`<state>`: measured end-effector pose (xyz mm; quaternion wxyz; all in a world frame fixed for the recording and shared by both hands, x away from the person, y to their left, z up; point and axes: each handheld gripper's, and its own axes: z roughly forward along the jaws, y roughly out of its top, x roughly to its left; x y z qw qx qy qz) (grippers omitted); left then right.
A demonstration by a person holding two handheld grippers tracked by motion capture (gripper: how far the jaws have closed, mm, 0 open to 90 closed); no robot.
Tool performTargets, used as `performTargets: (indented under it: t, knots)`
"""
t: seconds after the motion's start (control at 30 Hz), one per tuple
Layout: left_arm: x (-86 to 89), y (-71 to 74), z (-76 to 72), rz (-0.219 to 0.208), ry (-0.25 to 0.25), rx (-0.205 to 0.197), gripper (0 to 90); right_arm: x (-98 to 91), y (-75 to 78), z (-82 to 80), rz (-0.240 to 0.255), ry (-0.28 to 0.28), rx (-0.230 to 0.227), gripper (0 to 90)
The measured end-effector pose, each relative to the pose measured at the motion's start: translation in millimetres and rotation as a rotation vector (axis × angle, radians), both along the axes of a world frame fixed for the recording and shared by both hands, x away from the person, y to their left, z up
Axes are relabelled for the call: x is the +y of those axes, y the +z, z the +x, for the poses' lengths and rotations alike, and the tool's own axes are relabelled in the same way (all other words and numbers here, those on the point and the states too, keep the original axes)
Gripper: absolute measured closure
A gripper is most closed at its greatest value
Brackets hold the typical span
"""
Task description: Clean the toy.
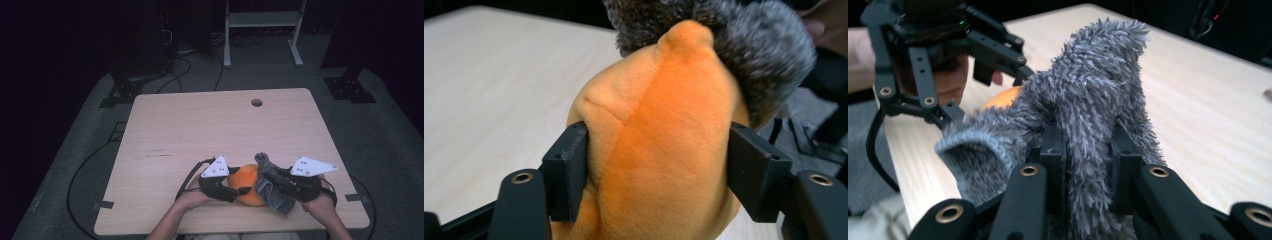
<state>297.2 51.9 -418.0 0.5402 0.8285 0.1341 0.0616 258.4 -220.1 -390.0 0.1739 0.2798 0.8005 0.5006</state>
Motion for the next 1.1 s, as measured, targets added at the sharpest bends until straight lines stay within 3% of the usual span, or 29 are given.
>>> performTargets:
  t: [0.1,0.2,0.33,0.43,0.53,0.6,0.67,0.73,0.83,0.9,0.97,1.1]
  knots:
    - [7.3,18.0,-2.6,-0.005,0.028,-0.016,33.4,4.0,8.5,0.4,0.033,-0.013,-0.032,73.3]
    - [12.8,29.3,-4.3,0.024,0.053,-0.025,33.4,10.0,7.7,7.3,0.069,-0.03,-0.023,73.2]
    - [11.0,16.3,1.7,0.101,0.091,-0.005,32.8,13.5,-15.1,22.5,0.092,-0.053,0.07,73.0]
    - [7.9,11.1,2.9,0.08,0.112,0.001,31.3,12.7,-28.3,25.7,0.053,-0.068,0.097,72.9]
    - [2.0,11.8,2.2,0.081,0.134,-0.017,29.9,9.3,-15.0,19.7,0.042,-0.103,0.036,73.1]
    - [-3.7,10.8,0.0,0.079,0.143,-0.034,29.3,13.1,-0.4,11.3,0.054,-0.079,-0.02,73.0]
    - [-6.7,11.0,-1.6,0.084,0.144,-0.045,28.0,18.4,4.1,8.6,0.052,-0.064,-0.038,73.0]
    - [-6.4,11.8,-2.8,0.094,0.126,-0.044,25.7,23.3,0.8,9.0,0.014,-0.067,-0.049,72.9]
    - [2.8,14.4,-1.3,0.094,0.015,-0.047,18.9,19.2,-9.6,13.7,0.034,-0.06,-0.003,72.9]
    - [12.1,16.9,0.5,0.077,-0.038,-0.046,16.3,16.0,-11.0,13.1,0.029,-0.064,-0.002,72.8]
    - [18.5,16.6,4.2,0.076,-0.04,-0.043,13.7,14.1,-11.8,12.7,0.018,-0.069,-0.007,72.9]
    - [23.1,7.7,11.0,0.113,-0.027,-0.014,11.2,10.0,-14.1,14.9,0.019,-0.084,0.001,72.9]
